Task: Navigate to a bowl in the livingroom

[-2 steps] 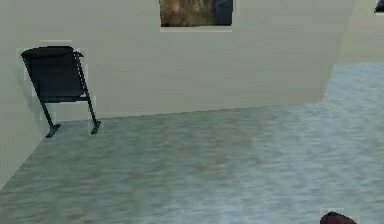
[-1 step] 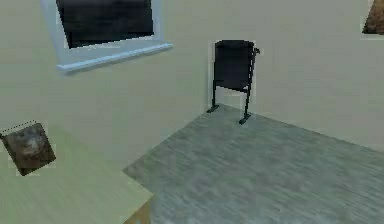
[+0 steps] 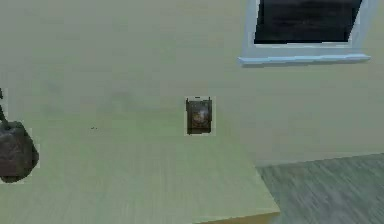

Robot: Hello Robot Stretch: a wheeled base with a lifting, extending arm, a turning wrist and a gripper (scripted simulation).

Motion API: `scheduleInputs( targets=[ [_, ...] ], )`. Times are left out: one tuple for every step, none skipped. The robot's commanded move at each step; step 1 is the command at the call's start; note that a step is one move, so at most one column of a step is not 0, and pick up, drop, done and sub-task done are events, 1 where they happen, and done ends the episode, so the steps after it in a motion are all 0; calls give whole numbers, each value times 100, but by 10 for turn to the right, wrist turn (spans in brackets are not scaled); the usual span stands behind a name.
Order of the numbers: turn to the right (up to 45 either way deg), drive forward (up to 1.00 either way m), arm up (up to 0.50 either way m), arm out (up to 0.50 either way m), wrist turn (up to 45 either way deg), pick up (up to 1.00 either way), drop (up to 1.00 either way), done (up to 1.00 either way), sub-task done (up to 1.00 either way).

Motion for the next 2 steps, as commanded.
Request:
scheduleInputs(
  targets=[
    [-450, 0, 0, 0, 0, 0, 0, 0, 0],
    [-150, 0, 0, 0, 0, 0, 0, 0, 0]
  ],
)
